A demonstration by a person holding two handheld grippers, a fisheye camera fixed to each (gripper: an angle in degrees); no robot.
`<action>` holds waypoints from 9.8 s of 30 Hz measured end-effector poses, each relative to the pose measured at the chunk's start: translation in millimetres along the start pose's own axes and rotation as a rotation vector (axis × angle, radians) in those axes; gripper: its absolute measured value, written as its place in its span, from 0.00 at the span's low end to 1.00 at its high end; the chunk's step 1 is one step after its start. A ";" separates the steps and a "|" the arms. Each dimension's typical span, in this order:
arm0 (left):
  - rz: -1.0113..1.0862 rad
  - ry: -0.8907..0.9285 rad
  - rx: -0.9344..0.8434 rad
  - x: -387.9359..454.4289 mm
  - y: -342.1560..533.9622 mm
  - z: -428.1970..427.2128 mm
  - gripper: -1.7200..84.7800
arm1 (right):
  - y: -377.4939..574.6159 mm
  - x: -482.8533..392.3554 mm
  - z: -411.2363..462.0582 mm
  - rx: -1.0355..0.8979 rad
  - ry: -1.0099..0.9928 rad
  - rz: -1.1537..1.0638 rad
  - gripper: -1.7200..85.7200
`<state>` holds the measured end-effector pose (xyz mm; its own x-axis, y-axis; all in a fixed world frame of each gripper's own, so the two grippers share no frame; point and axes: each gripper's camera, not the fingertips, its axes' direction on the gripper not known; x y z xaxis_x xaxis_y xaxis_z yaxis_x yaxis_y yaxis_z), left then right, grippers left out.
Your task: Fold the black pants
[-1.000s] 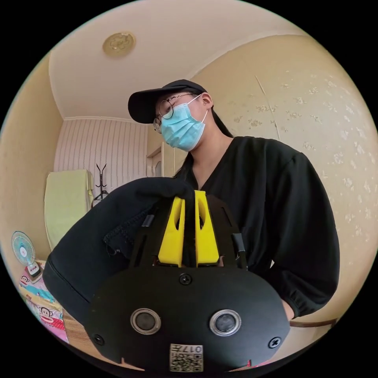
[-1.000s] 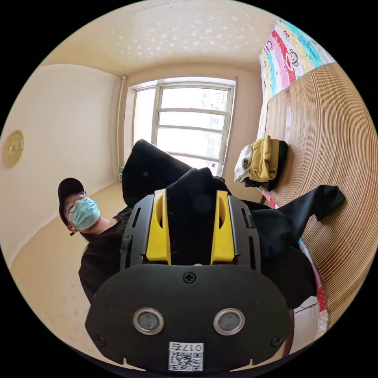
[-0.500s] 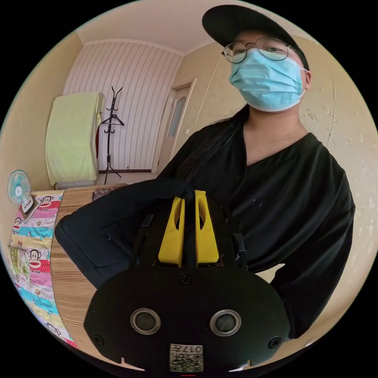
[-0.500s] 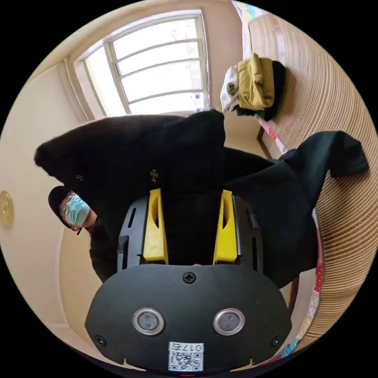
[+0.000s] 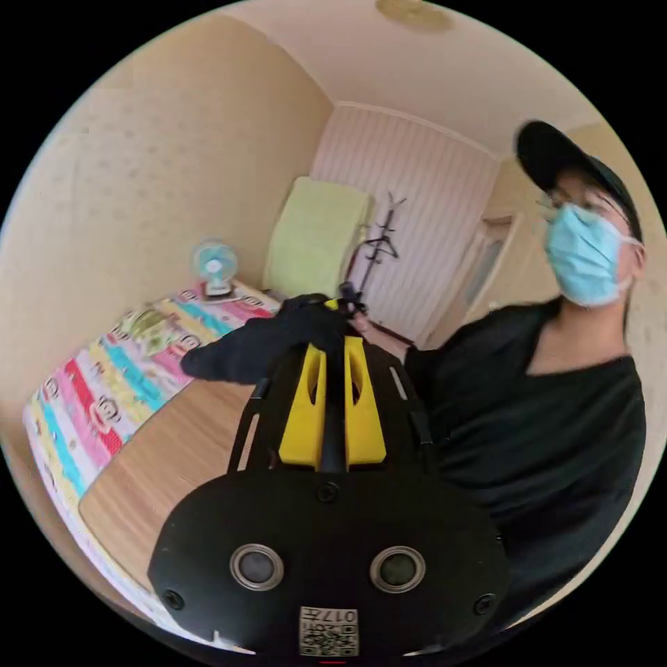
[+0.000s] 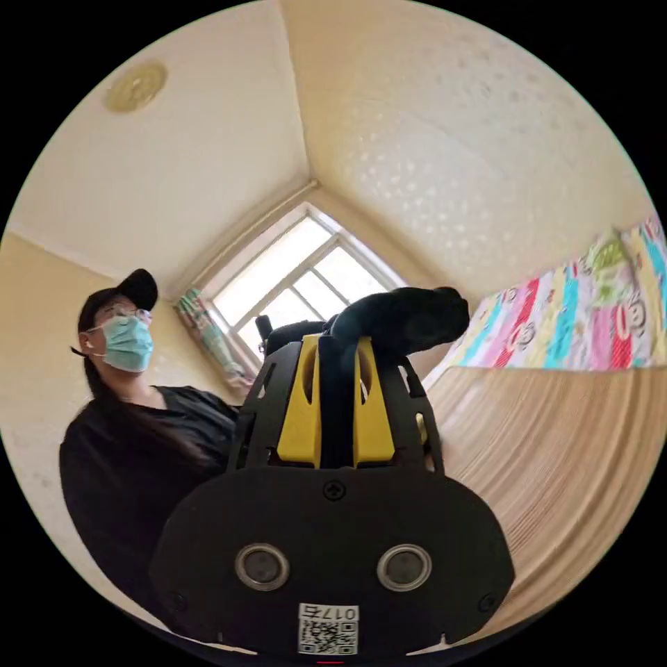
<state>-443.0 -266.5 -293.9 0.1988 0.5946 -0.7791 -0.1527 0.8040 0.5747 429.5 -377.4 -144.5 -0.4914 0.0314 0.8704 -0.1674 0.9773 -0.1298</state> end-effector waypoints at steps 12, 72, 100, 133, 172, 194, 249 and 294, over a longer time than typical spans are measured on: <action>-0.779 -0.553 -0.256 -312.7 139.5 123.9 0.13 | 92.5 117.9 186.1 -0.541 0.630 0.185 0.13; -0.685 -0.064 -0.568 -354.1 380.4 88.5 0.10 | 503.3 229.3 -14.7 -0.921 0.402 0.864 0.13; -0.679 -0.061 -0.716 -298.8 338.7 42.6 0.06 | 325.8 334.1 -33.6 -1.019 0.240 0.546 0.14; -1.137 0.034 -0.260 -393.3 547.7 -282.0 0.08 | 330.9 376.8 288.7 -0.794 0.515 0.255 0.12; -1.316 0.706 0.252 -394.5 582.2 -407.6 0.06 | 542.0 287.0 48.1 -0.470 -0.179 0.872 0.04; -1.246 -0.088 -0.170 -359.5 523.1 -352.7 0.03 | 538.2 327.3 53.4 -0.744 0.094 0.810 0.12; -0.103 0.326 0.353 -127.5 142.8 -342.0 0.08 | 222.9 -107.7 -3.0 -0.176 -0.198 -0.299 0.02; -1.118 0.092 -0.214 -430.3 359.4 17.7 0.23 | 400.1 412.9 281.7 -0.700 0.317 0.717 0.29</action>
<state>-566.3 -233.4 252.4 0.2568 -0.4634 -0.8481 -0.0987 0.8604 -0.5000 -81.2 -32.4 29.1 -0.0163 0.6051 0.7960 0.6553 0.6078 -0.4486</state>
